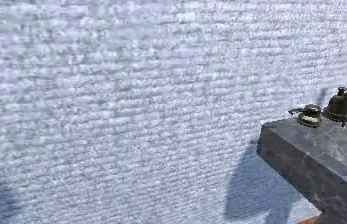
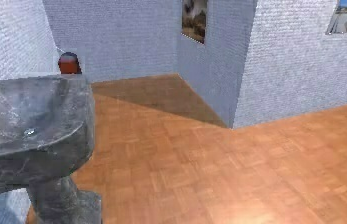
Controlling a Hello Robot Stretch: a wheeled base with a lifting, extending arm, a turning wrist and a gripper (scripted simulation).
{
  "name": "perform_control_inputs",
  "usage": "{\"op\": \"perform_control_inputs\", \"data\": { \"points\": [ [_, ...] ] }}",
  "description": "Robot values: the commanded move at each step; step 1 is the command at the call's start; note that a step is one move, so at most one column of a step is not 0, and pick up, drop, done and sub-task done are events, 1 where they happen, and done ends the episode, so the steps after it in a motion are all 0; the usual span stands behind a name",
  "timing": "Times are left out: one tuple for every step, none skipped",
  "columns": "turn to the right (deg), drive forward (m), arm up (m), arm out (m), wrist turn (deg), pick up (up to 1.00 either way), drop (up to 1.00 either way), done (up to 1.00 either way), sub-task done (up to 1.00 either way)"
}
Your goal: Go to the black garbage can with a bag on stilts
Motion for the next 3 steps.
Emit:
{"op": "perform_control_inputs", "data": {
  "points": [
    [45.0,0.00,0.00,0.00,0.0,0.00,0.00,0.00,0.00],
    [45.0,0.00,0.00,0.00,0.0,0.00,0.00,0.00,0.00],
    [42.0,0.00,0.00,0.00,0.0,0.00,0.00,0.00,0.00]
  ]
}}
